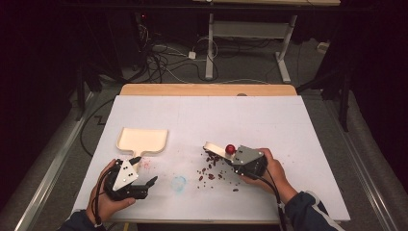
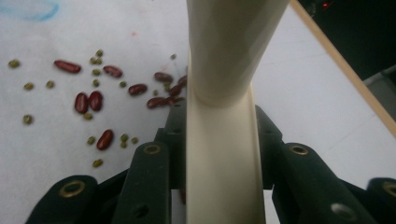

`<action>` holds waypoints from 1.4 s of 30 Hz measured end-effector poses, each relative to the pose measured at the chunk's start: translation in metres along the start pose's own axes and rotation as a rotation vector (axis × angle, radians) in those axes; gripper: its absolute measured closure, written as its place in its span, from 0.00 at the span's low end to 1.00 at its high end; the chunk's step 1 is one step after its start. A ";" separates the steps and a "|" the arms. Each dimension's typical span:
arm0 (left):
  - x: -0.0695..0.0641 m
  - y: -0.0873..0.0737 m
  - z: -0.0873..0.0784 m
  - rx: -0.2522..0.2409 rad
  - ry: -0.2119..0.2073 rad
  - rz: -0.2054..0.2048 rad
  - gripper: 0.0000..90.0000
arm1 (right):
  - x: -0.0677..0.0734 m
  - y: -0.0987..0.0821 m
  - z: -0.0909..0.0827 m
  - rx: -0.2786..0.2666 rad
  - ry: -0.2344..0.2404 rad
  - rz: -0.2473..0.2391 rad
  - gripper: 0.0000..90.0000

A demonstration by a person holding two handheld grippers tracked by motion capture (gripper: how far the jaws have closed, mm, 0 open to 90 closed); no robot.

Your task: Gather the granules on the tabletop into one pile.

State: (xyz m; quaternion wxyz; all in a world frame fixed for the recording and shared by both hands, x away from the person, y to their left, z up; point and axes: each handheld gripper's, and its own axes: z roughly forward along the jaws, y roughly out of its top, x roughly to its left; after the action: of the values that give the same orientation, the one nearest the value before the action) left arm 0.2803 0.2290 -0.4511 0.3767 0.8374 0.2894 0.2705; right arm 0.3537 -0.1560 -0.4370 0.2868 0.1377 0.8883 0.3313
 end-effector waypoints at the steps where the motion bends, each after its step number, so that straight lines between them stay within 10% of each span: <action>1: 0.000 0.000 0.000 -0.001 0.000 0.000 0.20 | -0.003 0.001 -0.002 -0.003 -0.003 0.006 0.75; 7: 0.000 0.000 0.002 0.005 -0.004 -0.002 0.20 | -0.019 0.008 -0.002 -0.010 -0.041 0.023 0.75; 16: 0.003 -0.001 0.002 0.000 -0.008 -0.013 0.20 | -0.021 0.026 0.050 0.037 -0.052 -0.100 0.75; 24: 0.001 -0.002 -0.005 -0.009 -0.004 -0.019 0.20 | 0.009 0.018 0.029 -0.017 0.064 -0.182 0.75; 29: 0.001 -0.001 -0.004 -0.011 -0.005 -0.025 0.20 | 0.014 0.011 0.015 -0.041 0.050 -0.210 0.75; 38: 0.000 0.000 -0.002 -0.011 -0.005 -0.013 0.20 | -0.005 0.019 -0.023 -0.141 0.004 -0.092 0.75; 42: 0.001 -0.001 -0.003 -0.004 0.005 -0.009 0.20 | 0.001 0.024 -0.053 -0.153 0.157 -0.005 0.75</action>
State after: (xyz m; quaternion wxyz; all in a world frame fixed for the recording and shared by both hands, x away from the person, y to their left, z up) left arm 0.2791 0.2317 -0.4494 0.3788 0.8346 0.2937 0.2714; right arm 0.3223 -0.1645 -0.3883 0.2267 0.0866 0.8806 0.4070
